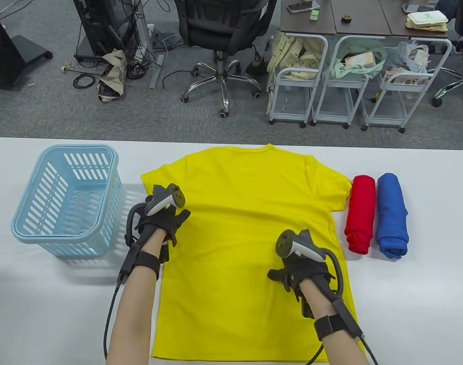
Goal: Roll t-shirt into tight roll
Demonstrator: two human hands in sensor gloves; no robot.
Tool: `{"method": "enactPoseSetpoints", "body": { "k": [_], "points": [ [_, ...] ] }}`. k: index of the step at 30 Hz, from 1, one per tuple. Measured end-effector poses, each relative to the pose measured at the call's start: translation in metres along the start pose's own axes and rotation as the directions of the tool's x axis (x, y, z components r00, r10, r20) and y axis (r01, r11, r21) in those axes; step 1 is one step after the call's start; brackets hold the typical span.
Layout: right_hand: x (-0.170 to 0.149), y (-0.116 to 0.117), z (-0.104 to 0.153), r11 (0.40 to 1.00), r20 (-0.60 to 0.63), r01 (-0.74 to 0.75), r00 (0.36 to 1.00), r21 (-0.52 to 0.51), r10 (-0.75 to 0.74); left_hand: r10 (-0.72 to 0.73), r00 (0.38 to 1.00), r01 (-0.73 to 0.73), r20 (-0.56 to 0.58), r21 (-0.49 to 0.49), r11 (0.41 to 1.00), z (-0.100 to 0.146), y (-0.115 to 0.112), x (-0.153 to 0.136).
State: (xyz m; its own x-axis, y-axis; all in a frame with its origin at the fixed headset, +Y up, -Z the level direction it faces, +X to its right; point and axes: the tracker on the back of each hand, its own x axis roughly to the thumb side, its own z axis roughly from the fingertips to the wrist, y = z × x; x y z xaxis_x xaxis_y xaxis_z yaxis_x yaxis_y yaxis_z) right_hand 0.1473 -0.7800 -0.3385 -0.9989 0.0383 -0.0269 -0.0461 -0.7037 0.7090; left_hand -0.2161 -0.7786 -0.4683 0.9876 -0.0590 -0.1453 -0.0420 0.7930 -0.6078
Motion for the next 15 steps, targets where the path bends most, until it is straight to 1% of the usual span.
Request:
{"method": "enactPoseSetpoints", "body": {
  "k": [2, 3, 4, 6, 7, 9, 10, 12, 15],
  "points": [
    [0.002, -0.001, 0.001, 1.000, -0.004, 0.004, 1.000, -0.010, -0.004, 0.021, 1.000, -0.021, 0.000, 0.002, 1.000, 0.004, 0.000, -0.002],
    [0.005, -0.001, 0.002, 1.000, -0.004, -0.011, 1.000, -0.023, 0.010, 0.031, 0.999, -0.032, 0.025, 0.023, 0.999, 0.010, 0.001, -0.002],
    [0.007, -0.002, 0.004, 0.999, -0.004, -0.020, 1.000, -0.035, 0.020, 0.020, 0.998, -0.024, 0.063, 0.059, 0.998, 0.017, 0.001, 0.000],
    [0.019, -0.001, 0.008, 0.998, 0.008, -0.022, 1.000, -0.059, 0.022, -0.035, 0.995, 0.025, 0.091, 0.117, 0.993, 0.029, -0.001, 0.002],
    [0.027, 0.001, 0.011, 0.997, 0.031, -0.032, 0.999, -0.072, 0.035, -0.063, 0.992, 0.049, 0.108, 0.129, 0.990, 0.035, -0.002, 0.003],
    [0.042, 0.005, 0.016, 0.995, 0.076, -0.052, 0.995, -0.089, 0.059, -0.080, 0.985, 0.061, 0.154, 0.123, 0.991, 0.041, -0.008, 0.005],
    [0.056, 0.010, 0.020, 0.994, 0.120, -0.053, 0.991, -0.101, 0.065, -0.078, 0.978, 0.060, 0.193, 0.096, 0.994, 0.042, -0.012, 0.007],
    [0.072, 0.017, 0.027, 0.991, 0.154, -0.067, 0.984, -0.120, 0.085, -0.107, 0.979, 0.096, 0.176, 0.071, 0.993, 0.041, -0.021, 0.010],
    [0.087, 0.031, 0.033, 0.987, 0.172, -0.128, 0.975, -0.100, 0.144, -0.221, 0.968, 0.213, 0.119, 0.073, 0.974, 0.036, -0.032, 0.010]
  ]
}}
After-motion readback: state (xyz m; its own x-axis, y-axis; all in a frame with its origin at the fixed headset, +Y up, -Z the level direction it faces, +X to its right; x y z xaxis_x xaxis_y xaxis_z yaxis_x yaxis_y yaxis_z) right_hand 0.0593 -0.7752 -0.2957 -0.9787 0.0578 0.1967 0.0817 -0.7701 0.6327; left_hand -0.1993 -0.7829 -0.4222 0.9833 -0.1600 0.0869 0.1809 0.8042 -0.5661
